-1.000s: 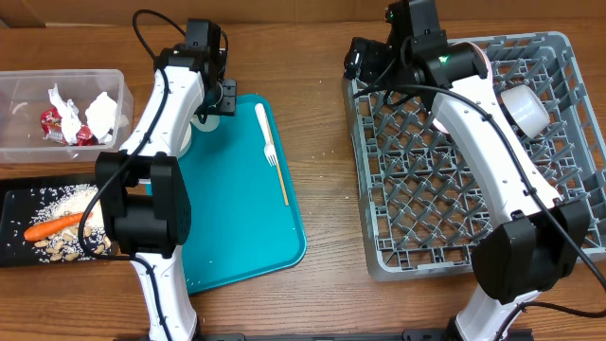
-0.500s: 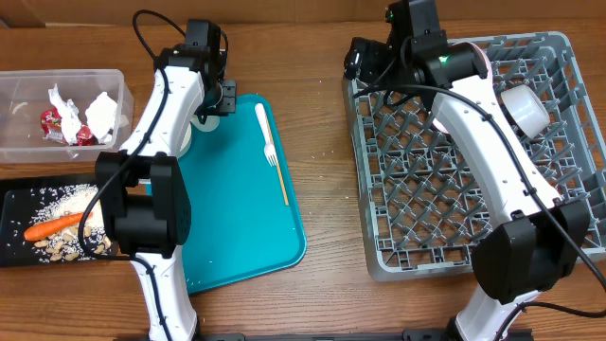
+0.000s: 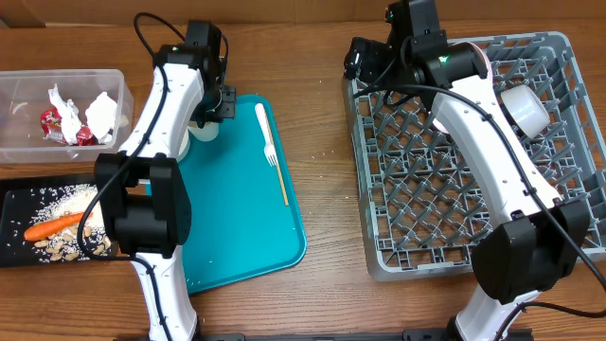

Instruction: Sort waste into correct bins and load items into the dishwasher rack

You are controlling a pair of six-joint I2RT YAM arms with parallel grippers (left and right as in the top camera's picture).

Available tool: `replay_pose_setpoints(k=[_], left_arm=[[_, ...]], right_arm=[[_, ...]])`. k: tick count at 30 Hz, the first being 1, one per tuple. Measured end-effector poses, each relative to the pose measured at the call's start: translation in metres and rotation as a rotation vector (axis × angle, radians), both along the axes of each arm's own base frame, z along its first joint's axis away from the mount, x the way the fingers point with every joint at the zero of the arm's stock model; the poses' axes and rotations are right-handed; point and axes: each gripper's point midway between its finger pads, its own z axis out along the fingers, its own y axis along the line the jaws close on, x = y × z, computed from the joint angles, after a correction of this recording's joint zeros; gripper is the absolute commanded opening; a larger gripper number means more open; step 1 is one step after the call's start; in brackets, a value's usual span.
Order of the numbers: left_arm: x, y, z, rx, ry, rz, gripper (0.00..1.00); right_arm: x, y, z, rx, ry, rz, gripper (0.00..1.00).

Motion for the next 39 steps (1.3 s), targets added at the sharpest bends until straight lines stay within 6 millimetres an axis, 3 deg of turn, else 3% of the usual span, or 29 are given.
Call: replay_pose_setpoints(k=[6, 10, 13, 17, 25, 32, 39], left_arm=[[0.005, -0.017, 0.032, -0.125, -0.018, 0.034, 0.04], [0.012, -0.044, 0.055, -0.336, -0.043, 0.015, 0.04], [0.005, -0.058, 0.065, -0.503, -0.003, 0.029, 0.04], [-0.003, -0.059, 0.077, -0.673, 0.053, 0.089, 0.04], [-0.006, -0.042, 0.119, -1.042, 0.081, 0.172, 0.04], [-0.011, -0.064, 0.162, -1.337, 0.107, 0.111, 0.04], [-0.016, -0.074, 0.194, -1.526, 0.125, 0.057, 0.04]], right_arm=[[0.0, 0.0, 0.0, 0.0, 0.0, 0.001, 1.0], [0.0, 0.0, 0.0, 0.0, 0.0, 0.001, 1.0], [0.0, 0.0, 0.0, 0.0, 0.0, 0.0, 1.0], [0.0, 0.0, 0.0, 0.0, -0.001, 0.001, 1.0], [0.0, 0.0, 0.0, 0.0, 0.0, 0.0, 1.0], [0.001, 0.007, 0.003, 0.035, -0.009, 0.025, 1.0], [-0.013, 0.034, 0.01, 0.213, 0.052, 0.128, 1.0]])
